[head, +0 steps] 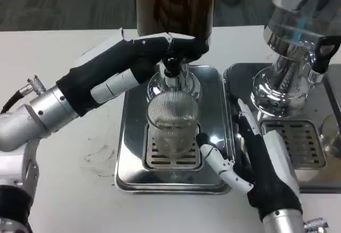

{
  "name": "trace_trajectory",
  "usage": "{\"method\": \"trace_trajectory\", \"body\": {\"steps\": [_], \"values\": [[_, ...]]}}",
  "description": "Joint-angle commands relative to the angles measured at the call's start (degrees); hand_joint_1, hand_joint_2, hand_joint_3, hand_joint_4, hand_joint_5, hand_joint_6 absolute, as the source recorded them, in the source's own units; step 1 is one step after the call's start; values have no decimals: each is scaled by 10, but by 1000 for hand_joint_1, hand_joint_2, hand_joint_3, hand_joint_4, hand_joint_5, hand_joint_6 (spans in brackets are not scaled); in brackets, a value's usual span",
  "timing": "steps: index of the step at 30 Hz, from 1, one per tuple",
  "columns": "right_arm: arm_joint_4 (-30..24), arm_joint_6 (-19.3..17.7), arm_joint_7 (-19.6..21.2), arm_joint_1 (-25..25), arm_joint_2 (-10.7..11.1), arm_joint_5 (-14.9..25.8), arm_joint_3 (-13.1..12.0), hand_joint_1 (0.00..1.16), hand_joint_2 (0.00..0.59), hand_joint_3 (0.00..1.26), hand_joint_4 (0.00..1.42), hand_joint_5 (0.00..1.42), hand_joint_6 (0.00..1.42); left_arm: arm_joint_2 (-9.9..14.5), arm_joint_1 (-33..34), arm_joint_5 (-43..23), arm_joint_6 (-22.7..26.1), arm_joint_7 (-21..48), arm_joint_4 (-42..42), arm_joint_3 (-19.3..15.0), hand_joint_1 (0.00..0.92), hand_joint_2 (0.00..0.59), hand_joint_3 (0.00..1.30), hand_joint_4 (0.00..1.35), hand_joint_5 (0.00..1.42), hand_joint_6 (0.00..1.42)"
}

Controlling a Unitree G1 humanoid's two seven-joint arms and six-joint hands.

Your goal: Grasp the cup under the faucet to collect the drink, then remove the cup.

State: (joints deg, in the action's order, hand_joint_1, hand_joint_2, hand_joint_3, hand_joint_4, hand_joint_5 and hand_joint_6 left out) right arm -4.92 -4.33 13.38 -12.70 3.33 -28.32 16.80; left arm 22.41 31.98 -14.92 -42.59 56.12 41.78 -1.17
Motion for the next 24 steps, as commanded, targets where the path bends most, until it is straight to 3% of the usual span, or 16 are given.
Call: {"method": "trace_trajectory", "body": {"steps": [1, 24], "values": [[4, 6, -18, 14, 2, 12, -5, 342, 218, 5, 0, 51, 112, 14, -18, 35, -8, 3, 11, 16, 0, 76, 326, 218, 222, 152], [10, 16, -32, 29, 2, 12, -12, 345, 218, 0, 0, 5, 81, 23, -16, 59, -71, -34, 23, 40, 0, 74, 319, 218, 217, 152]]}}
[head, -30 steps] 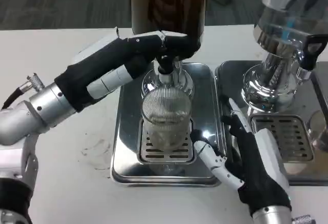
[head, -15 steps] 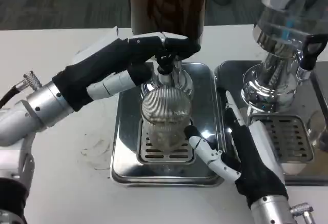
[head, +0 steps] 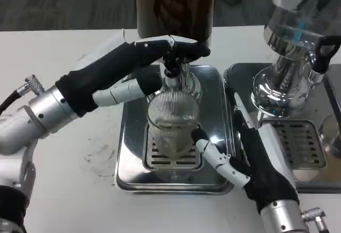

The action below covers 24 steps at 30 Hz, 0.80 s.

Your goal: Grasp the cup under the faucet to collect the drink, then remove the cup.

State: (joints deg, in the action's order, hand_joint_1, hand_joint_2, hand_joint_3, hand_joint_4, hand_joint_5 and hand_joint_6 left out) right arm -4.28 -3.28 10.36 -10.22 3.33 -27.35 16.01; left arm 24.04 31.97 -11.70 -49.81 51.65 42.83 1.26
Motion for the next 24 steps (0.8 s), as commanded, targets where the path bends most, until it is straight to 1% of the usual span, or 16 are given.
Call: {"method": "trace_trajectory", "body": {"steps": [1, 4, 13, 24], "values": [[4, 6, -2, 4, 3, 1, -4, 345, 218, 0, 0, 3, 81, 8, -16, 29, -3, 8, 13, 16, 0, 73, 319, 218, 217, 152], [4, 7, -5, 5, 4, 0, -3, 345, 218, 0, 0, 0, 77, 8, -16, 32, -8, 6, 12, 18, 0, 73, 318, 218, 217, 157], [14, 16, -27, 20, 11, 4, 1, 359, 211, 0, 0, 0, 7, 11, -15, 41, -25, -6, 16, 24, 0, 73, 318, 218, 216, 166], [20, 27, -42, 32, 13, 7, 1, 388, 198, 0, 0, 0, 0, 18, -16, 45, -39, -21, 16, 36, 0, 71, 325, 218, 226, 171]]}}
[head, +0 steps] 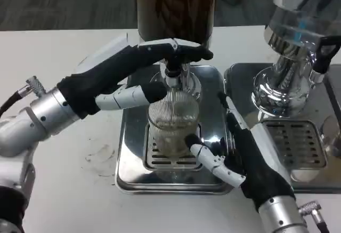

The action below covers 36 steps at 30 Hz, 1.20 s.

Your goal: Grasp the cup under the faucet to collect the drink, then remove the cup.

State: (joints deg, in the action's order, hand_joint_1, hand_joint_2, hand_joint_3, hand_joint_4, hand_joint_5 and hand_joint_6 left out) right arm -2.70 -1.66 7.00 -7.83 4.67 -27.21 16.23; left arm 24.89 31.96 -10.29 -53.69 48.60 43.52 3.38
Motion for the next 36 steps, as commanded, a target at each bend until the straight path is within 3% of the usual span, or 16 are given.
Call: {"method": "trace_trajectory", "body": {"steps": [1, 36], "values": [[5, 11, -9, 9, 0, 7, -2, 387, 196, 0, 0, 0, 0, 10, -16, 31, -1, 9, 9, 15, 0, 73, 325, 218, 226, 171], [80, -8, -66, 84, 24, 62, -10, 344, 172, 0, 0, 0, 0, 23, -25, 43, -7, -12, 7, 16, 0, 90, 326, 231, 230, 172]]}}
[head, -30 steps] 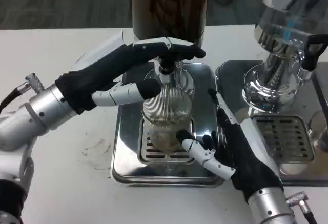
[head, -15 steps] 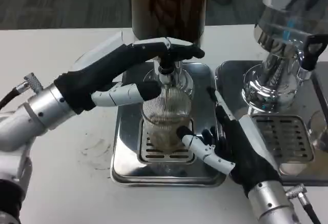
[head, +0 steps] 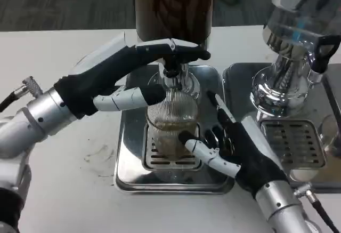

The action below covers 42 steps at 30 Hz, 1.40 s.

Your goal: Grasp the cup under the faucet to collect the drink, then remove the cup.

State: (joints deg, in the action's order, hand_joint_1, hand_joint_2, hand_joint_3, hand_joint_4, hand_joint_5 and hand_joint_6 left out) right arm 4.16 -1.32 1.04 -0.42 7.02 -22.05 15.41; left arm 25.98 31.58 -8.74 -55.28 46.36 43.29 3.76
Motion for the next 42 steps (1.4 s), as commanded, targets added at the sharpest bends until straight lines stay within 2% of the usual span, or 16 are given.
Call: {"method": "trace_trajectory", "body": {"steps": [1, 22, 30, 42], "values": [[14, -13, -8, 12, 1, 12, -2, 343, 171, 0, 0, 0, 0, 12, -22, 28, 9, 9, 9, 13, 0, 90, 326, 231, 230, 172], [51, -46, 4, 31, -1, 26, -13, 323, 190, 0, 0, 0, 0, 15, -25, 33, 2, 2, 11, 16, 0, 91, 334, 241, 242, 172], [73, -69, 2, 34, 6, 35, -24, 323, 192, 0, 0, 0, 0, 10, -27, 47, -4, -22, 11, 26, 0, 91, 334, 241, 242, 172], [79, -76, -3, 41, 10, 39, -24, 325, 193, 0, 0, 0, 0, 12, -30, 52, -8, -39, 7, 32, 0, 91, 336, 241, 242, 172]]}}
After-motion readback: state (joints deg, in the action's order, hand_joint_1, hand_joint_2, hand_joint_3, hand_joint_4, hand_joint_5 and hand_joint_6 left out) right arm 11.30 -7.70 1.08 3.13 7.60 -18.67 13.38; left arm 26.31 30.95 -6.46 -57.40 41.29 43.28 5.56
